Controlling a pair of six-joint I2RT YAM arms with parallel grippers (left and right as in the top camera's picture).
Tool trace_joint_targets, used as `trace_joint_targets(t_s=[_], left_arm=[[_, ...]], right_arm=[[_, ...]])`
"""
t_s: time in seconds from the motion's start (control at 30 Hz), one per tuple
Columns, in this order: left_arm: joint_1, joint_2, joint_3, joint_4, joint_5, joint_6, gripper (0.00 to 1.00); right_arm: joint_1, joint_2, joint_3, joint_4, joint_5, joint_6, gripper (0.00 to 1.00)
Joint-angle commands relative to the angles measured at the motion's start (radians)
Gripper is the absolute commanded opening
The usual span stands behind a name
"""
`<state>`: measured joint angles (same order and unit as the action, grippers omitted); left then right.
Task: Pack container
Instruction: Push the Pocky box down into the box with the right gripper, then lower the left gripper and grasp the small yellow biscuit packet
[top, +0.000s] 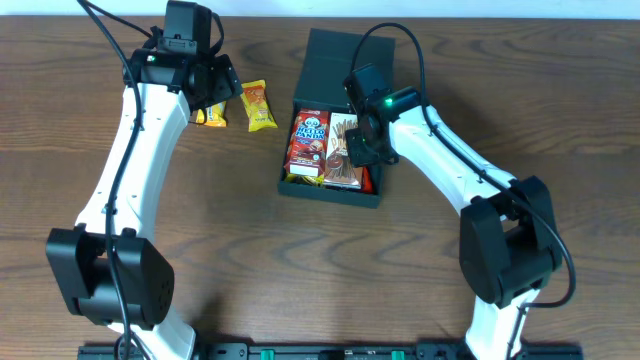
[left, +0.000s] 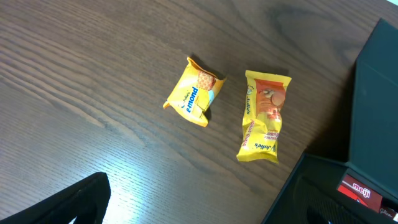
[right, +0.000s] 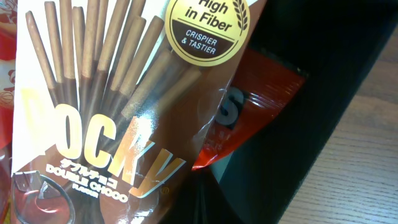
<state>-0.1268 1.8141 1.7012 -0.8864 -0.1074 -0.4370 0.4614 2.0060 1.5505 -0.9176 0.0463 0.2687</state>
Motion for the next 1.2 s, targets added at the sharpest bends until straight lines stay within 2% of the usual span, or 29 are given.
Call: trace_joint_targets(t_s=[0.0, 0.2, 0.4, 0.57, 0.8, 0.87, 1.07, 1.17], left_arm=[[0.002, -0.010, 0.012, -0.003, 0.004, 0.015, 0.96], [0.002, -0.009, 0.011, -0.003, -0.008, 0.016, 0.95], [0.003, 0.008, -0.016, 0.005, -0.107, 0.015, 0.96], [0.019, 0.040, -0.076, 0.067, -0.161, 0.043, 0.95], [0.060, 0.107, -0.122, 0.149, -0.158, 0.177, 0.95], [0.088, 0.116, -0.122, 0.171, -0.142, 0.182, 0.95], [0.199, 0.153, -0.122, 0.263, 0.115, 0.276, 0.96], [0.209, 0.175, -0.122, 0.278, 0.134, 0.323, 0.97]], right_arm=[[0.002, 0.008, -0.001, -0.005, 0.011, -0.016, 0.02], [-0.021, -0.019, 0.092, -0.064, 0.010, -0.016, 0.02], [-0.028, -0.061, 0.225, -0.082, 0.010, -0.042, 0.02], [-0.028, -0.065, 0.262, -0.048, -0.008, -0.055, 0.22], [-0.024, -0.064, 0.262, 0.055, -0.168, -0.141, 0.72], [-0.018, -0.064, 0.262, 0.092, -0.179, -0.150, 0.78], [0.005, -0.063, 0.262, 0.190, -0.178, -0.151, 0.84], [0.005, -0.063, 0.262, 0.195, -0.178, -0.151, 0.86]])
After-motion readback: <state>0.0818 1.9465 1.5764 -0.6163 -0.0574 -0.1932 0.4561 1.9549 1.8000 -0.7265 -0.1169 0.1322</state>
